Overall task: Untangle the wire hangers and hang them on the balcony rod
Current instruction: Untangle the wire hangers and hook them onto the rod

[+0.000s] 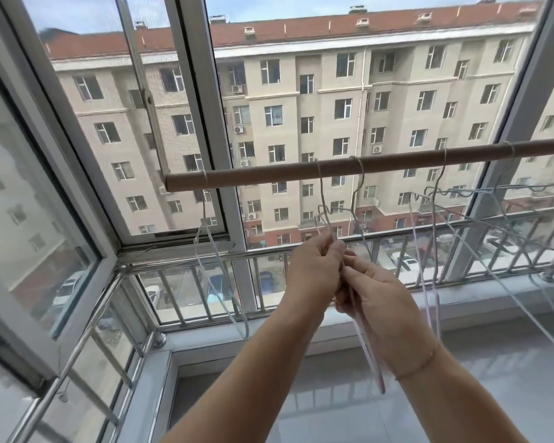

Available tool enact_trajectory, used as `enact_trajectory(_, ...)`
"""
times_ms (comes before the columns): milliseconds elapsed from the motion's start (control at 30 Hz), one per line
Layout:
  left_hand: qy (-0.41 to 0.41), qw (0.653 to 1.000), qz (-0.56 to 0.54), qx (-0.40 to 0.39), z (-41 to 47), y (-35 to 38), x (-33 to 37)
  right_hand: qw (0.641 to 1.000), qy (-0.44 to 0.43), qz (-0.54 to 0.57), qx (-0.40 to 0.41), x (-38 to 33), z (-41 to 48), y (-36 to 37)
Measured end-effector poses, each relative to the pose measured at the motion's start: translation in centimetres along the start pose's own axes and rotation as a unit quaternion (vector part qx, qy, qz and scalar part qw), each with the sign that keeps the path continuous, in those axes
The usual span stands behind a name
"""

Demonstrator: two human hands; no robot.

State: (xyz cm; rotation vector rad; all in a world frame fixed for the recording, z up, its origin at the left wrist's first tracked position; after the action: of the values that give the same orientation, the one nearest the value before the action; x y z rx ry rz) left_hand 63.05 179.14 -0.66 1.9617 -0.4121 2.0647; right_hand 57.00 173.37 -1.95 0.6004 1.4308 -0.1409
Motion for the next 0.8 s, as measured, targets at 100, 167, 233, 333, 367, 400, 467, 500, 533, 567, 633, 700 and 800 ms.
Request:
enact_trajectory(100,-0.007,1.000,0.007,0.004,-0.3,-0.5,-0.6,0.999,-0.001,-0.044,-0.010,0.4,-0.2,0.0)
enact_trajectory(167,0.014,0.999,0.028,0.023,-1.0,-1.6,-0.3,0.990,-0.031,-0.139,-0.001,0.3,-0.3,-0.3)
enact_trajectory(233,0.080,0.994,0.044,0.055,-2.4,-3.2,1.1,0.964,-0.085,-0.248,0.040,-0.7,-0.9,-0.6)
enact_trajectory(333,0.186,0.974,0.041,0.121,-5.0,-6.5,4.2,0.932,-0.197,-0.301,0.040,-3.6,-2.7,1.0)
enact_trajectory(367,0.204,0.967,0.035,0.147,-5.4,-7.7,4.8,0.931,-0.217,-0.293,0.023,-4.1,-3.1,2.0)
enact_trajectory(400,0.216,0.959,0.034,0.180,-5.5,-9.1,5.1,0.931,-0.226,-0.285,0.003,-4.4,-3.4,3.1)
enact_trajectory(467,0.219,0.939,0.052,0.259,-4.8,-12.1,5.0,0.935,-0.220,-0.275,-0.042,-3.9,-3.3,5.5)
enact_trajectory(500,0.202,0.932,0.066,0.294,-4.1,-13.3,4.5,0.938,-0.207,-0.271,-0.067,-3.3,-3.0,6.7)
enact_trajectory(533,0.172,0.930,0.077,0.315,-3.3,-14.4,3.9,0.940,-0.186,-0.270,-0.092,-2.4,-2.6,8.0)
enact_trajectory(567,0.128,0.937,0.081,0.314,-2.4,-15.2,3.0,0.942,-0.159,-0.271,-0.115,-1.2,-2.1,9.2)
enact_trajectory(633,0.042,0.960,0.077,0.265,-0.6,-15.7,1.2,0.945,-0.095,-0.280,-0.138,1.8,-1.0,11.1)
enact_trajectory(700,-0.009,0.972,0.099,0.211,0.6,-15.8,-0.3,0.948,-0.064,-0.282,-0.134,4.3,-0.3,12.5)
enact_trajectory(800,-0.055,0.984,0.076,0.154,0.8,-15.2,-1.6,0.961,-0.036,-0.245,-0.124,7.2,0.3,13.4)
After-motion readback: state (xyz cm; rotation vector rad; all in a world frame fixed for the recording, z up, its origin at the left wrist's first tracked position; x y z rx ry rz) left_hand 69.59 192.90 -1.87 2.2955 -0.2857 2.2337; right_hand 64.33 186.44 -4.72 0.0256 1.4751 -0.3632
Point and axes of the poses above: each hand's wrist, its own z-axis towards the middle knuckle, its own y-axis out of the palm, x = y × z, the point moved 6 cm from there along z, towards the middle knuckle, and after that the axes turned 4 degrees about x, right-handed, at the moved point
